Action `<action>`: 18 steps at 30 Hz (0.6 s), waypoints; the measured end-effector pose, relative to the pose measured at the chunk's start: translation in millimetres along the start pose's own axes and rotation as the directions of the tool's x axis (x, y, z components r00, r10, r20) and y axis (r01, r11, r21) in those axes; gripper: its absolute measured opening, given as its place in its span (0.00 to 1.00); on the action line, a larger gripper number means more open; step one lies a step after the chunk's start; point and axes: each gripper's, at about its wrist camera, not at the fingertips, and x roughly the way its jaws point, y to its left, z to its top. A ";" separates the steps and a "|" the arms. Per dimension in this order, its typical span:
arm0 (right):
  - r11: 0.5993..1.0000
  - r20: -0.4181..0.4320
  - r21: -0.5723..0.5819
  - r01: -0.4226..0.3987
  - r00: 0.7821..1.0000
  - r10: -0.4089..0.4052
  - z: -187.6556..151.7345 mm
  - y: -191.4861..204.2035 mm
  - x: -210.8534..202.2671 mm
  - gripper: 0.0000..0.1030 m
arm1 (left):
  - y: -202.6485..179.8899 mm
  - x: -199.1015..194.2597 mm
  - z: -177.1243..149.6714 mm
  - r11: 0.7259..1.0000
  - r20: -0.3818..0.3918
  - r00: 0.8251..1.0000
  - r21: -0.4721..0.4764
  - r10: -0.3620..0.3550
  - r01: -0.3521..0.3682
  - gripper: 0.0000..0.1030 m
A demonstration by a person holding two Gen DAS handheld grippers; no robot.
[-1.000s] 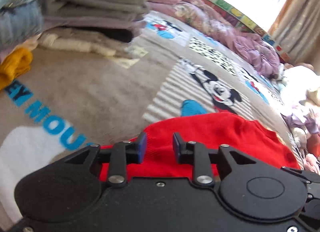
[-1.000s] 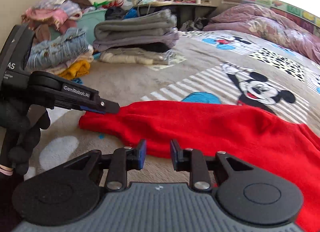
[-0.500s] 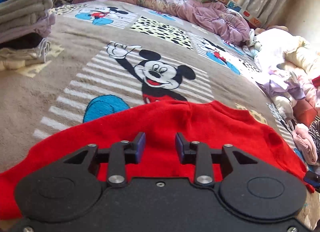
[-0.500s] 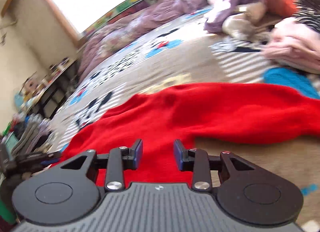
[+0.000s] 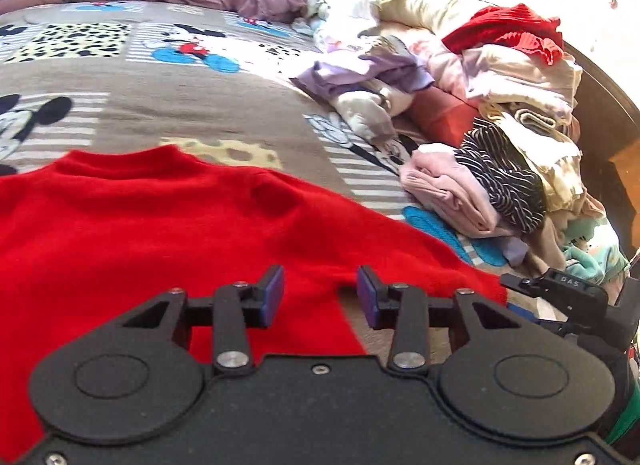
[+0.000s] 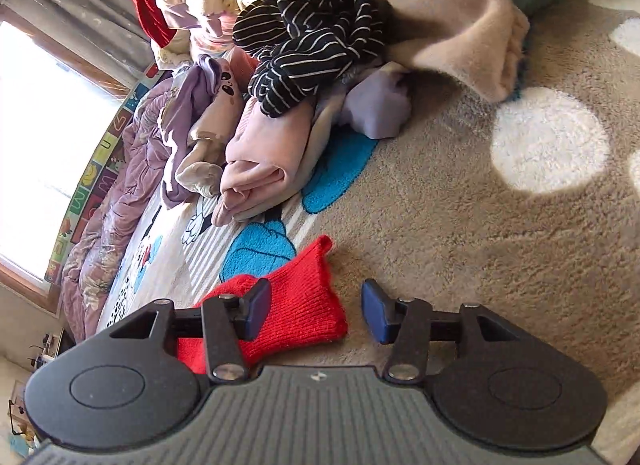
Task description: Fold clothes
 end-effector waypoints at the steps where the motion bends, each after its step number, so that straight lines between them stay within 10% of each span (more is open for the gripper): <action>1: 1.000 -0.009 -0.015 -0.009 1.000 0.009 1.1 2.0 4.4 0.40 | -9.4 10.0 1.9 1.000 -0.004 1.000 0.004 -0.023 0.023 0.37; 3: 0.998 -0.035 -0.062 -0.021 0.999 0.018 -1.4 8.9 4.5 0.14 | -35.3 36.3 5.1 0.998 -0.012 0.998 0.013 -0.062 0.062 0.37; 10: 0.962 -0.033 -0.267 0.063 0.997 -0.074 -6.4 25.0 -10.6 0.14 | -86.3 103.0 -39.8 0.926 -0.084 0.989 0.368 0.123 -0.084 0.41; 11: 0.969 -0.028 -0.236 0.078 0.996 -0.087 -3.8 16.1 -10.2 0.04 | -87.2 99.4 -37.2 0.928 -0.089 0.988 0.364 0.126 -0.085 0.41; 18: 0.934 0.095 -0.356 0.039 0.995 -0.006 -7.1 39.6 -28.2 0.14 | -63.1 55.1 -19.2 0.977 -0.032 0.995 0.195 0.095 -0.087 0.41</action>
